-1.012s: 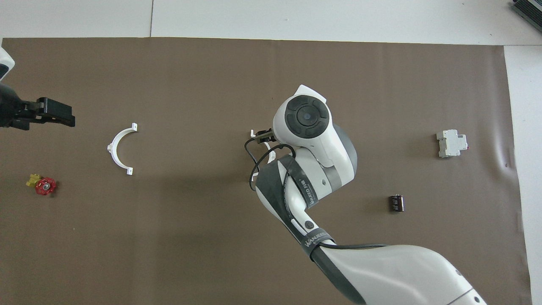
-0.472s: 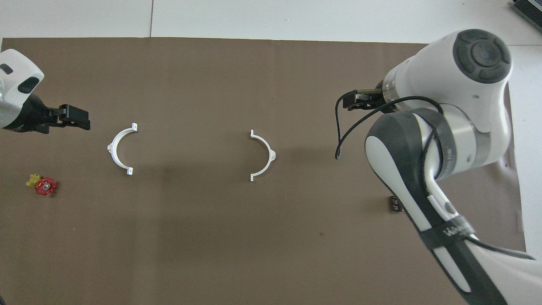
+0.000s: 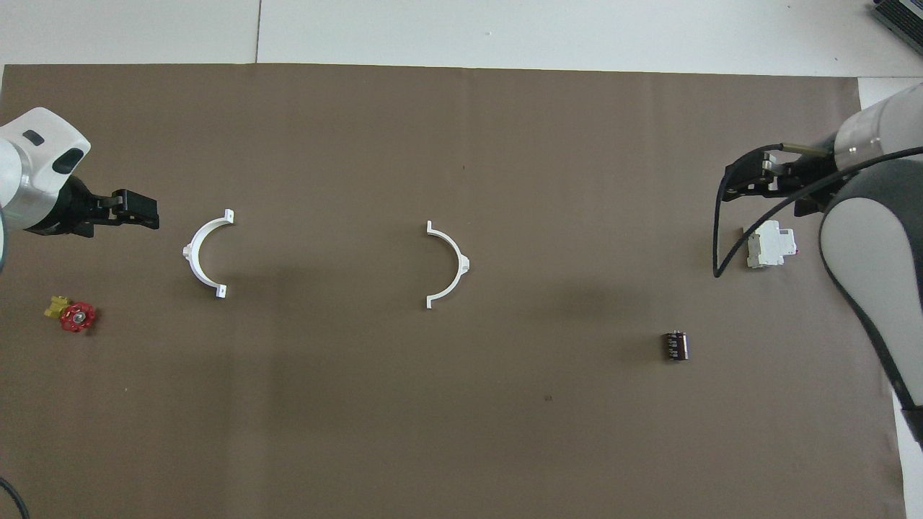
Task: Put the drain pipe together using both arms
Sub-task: 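Withdraw the right gripper while the left gripper reaches the other clamp, then grasp the other white clamp half with the left gripper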
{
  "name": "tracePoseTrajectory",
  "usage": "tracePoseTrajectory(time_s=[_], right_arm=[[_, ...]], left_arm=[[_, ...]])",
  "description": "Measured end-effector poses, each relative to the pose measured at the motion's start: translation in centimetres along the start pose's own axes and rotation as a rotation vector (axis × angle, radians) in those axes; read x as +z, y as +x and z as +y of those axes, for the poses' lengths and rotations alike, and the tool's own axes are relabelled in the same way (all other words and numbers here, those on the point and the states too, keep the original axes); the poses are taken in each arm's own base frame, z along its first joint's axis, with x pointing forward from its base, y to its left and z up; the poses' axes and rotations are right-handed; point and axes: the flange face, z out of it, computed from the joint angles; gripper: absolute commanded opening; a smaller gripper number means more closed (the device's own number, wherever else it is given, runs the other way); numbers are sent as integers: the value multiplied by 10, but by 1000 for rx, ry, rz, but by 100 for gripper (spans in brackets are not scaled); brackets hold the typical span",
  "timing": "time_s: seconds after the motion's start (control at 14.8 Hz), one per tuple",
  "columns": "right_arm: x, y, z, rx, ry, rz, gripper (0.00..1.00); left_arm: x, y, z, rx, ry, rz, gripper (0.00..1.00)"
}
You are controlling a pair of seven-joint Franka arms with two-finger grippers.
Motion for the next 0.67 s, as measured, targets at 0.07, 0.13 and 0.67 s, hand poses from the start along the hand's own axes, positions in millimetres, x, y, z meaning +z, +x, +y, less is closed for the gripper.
tracePoseTrajectory(time_s=[0.07, 0.13, 0.67], right_arm=[[-6, -1, 17, -3, 0, -8, 100], [-13, -3, 33, -14, 2, -11, 100], [-68, -40, 66, -83, -32, -10, 100]], left_arm=[[5, 1, 0, -1, 0, 2, 100], [12, 3, -1, -2, 1, 2, 100], [100, 19, -7, -19, 7, 14, 100]])
